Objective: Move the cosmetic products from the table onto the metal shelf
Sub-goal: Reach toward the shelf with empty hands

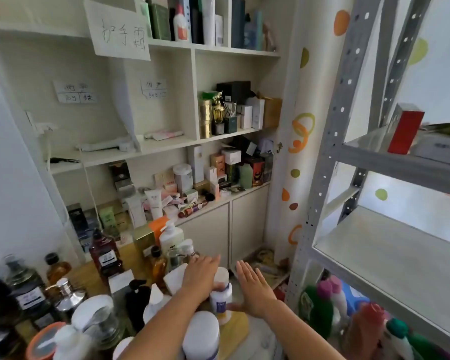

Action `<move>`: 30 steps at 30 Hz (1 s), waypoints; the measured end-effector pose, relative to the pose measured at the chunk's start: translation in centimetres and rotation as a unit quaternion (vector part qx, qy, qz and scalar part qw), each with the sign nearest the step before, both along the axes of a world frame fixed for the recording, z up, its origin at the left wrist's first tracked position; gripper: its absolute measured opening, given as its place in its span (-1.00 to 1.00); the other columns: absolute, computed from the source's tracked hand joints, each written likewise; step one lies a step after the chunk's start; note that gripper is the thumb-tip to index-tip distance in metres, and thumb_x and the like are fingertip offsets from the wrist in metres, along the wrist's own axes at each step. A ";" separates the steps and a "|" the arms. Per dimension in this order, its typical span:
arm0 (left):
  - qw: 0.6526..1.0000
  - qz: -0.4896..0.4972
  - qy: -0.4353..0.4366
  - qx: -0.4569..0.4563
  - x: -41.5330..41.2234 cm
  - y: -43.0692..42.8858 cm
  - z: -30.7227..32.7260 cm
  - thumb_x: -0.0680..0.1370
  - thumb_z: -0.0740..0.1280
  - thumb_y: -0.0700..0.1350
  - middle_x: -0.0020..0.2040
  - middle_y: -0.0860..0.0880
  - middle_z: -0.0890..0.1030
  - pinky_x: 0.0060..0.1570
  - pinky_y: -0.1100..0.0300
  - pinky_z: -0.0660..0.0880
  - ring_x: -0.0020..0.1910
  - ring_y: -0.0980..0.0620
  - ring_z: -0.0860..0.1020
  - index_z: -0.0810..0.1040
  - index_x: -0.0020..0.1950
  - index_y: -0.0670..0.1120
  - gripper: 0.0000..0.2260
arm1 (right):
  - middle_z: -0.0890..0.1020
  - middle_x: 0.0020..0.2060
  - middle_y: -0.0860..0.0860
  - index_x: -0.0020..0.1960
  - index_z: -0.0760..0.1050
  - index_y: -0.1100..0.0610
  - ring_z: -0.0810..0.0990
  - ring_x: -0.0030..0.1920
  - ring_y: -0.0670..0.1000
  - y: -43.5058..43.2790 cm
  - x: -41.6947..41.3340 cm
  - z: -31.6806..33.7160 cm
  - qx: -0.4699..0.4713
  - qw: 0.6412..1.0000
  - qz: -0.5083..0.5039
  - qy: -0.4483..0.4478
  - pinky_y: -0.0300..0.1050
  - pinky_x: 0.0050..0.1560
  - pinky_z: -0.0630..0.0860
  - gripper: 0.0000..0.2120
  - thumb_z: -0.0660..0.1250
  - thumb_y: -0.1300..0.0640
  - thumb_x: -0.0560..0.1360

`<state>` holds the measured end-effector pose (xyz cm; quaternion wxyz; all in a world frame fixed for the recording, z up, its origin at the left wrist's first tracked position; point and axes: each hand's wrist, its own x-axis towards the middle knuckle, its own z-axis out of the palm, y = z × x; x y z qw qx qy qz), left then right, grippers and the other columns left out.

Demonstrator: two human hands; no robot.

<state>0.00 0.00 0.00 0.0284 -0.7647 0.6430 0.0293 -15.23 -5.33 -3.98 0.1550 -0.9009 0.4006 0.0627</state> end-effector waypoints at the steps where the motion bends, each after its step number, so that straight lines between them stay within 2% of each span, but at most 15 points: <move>1: 1.000 0.010 0.000 0.018 -0.2 -0.6 -0.2 0.53 0.28 0.20 0.46 -0.06 0.35 0.40 0.07 0.19 0.43 -0.06 0.29 0.16 0.54 -0.03 -0.34 | -0.22 0.54 0.02 0.53 -0.31 0.16 -0.25 0.53 0.01 -0.5 0.0 -0.1 0.003 1.000 0.007 -0.001 -0.01 0.51 -0.25 0.21 -0.10 -0.59 0.15; 3: 0.999 0.028 0.003 0.044 -0.5 -1.4 -0.9 0.53 0.29 0.18 0.41 -0.06 0.41 0.35 0.08 0.24 0.38 -0.06 0.36 0.28 0.47 -0.03 -0.42 | -0.20 0.54 0.02 0.54 -0.29 0.15 -0.23 0.53 0.01 -1.6 0.2 -0.5 0.003 1.000 0.021 0.011 -0.02 0.50 -0.26 0.04 0.17 -0.41 0.40; 4: 0.999 0.033 0.008 0.043 -0.5 -1.7 -1.2 0.53 0.29 0.17 0.39 -0.06 0.43 0.32 0.09 0.27 0.35 -0.05 0.39 0.32 0.44 -0.04 -0.45 | -0.19 0.54 0.02 0.54 -0.27 0.14 -0.22 0.53 0.01 -2.0 0.3 -0.6 0.002 1.000 0.026 0.012 -0.02 0.50 -0.26 0.00 0.24 -0.32 0.44; 10: 0.996 0.054 0.016 0.072 -0.5 -3.6 -2.9 0.54 0.28 0.15 0.33 -0.09 0.48 0.24 0.09 0.35 0.28 -0.07 0.46 0.39 0.38 -0.08 -0.51 | -0.09 0.55 -0.01 0.55 -0.22 0.06 -0.14 0.54 0.01 -2.9 1.0 -2.0 0.047 0.997 0.066 0.019 0.02 0.51 -0.20 -0.04 0.34 -0.20 0.44; 15: 0.992 0.060 0.028 0.106 -1.0 -5.2 -3.0 0.57 0.27 0.02 0.29 -0.14 0.51 0.20 0.08 0.41 0.26 -0.11 0.48 0.42 0.34 -0.12 -0.62 | 0.10 0.53 -0.01 0.55 -0.10 0.04 0.04 0.53 0.04 -2.7 1.5 -1.6 0.101 0.994 0.043 0.005 0.06 0.51 -0.12 -0.09 0.40 -0.11 0.43; 18: 0.988 0.057 0.065 0.125 -1.0 -5.7 -2.5 0.52 0.33 0.02 0.25 -0.13 0.52 0.20 0.06 0.44 0.23 -0.13 0.51 0.45 0.29 -0.11 -0.61 | 0.27 0.46 0.02 0.53 0.01 0.04 0.22 0.46 0.08 -2.6 1.3 -1.0 0.137 0.990 0.007 -0.012 0.03 0.48 0.07 -0.15 0.43 -0.03 0.42; 21: 0.985 0.038 0.131 0.108 -1.2 -6.3 -1.6 0.44 0.41 0.01 0.13 -0.11 0.57 0.14 0.05 0.49 0.11 -0.11 0.55 0.49 0.16 -0.09 -0.65 | 0.41 0.35 0.02 0.47 0.15 0.07 0.39 0.34 0.05 -3.1 1.1 -1.3 0.220 0.972 -0.048 -0.071 -0.09 0.37 0.28 -0.24 0.46 0.11 0.39; 26: 0.964 -0.024 0.249 0.085 -1.9 -8.9 2.7 0.29 0.56 -0.03 0.08 -0.05 0.60 0.02 0.07 0.58 0.04 -0.04 0.57 0.56 0.16 -0.08 -0.52 | 0.40 0.22 -0.05 0.43 0.11 0.05 0.36 0.29 -0.02 -4.4 -1.0 -1.3 0.276 0.932 -0.160 -0.169 -0.10 0.35 0.34 -0.16 0.51 0.21 0.31; 30: 0.937 -0.095 0.330 0.063 -4.1 -11.5 6.0 0.29 0.57 -0.08 0.08 -0.03 0.60 -0.01 0.03 0.62 0.04 -0.03 0.57 0.59 0.15 -0.07 -0.55 | 0.47 0.17 -0.05 0.39 0.19 -0.01 0.41 0.28 0.01 -5.5 -3.9 -0.2 0.291 0.894 -0.241 -0.242 0.05 0.38 0.35 -0.15 0.56 0.19 0.23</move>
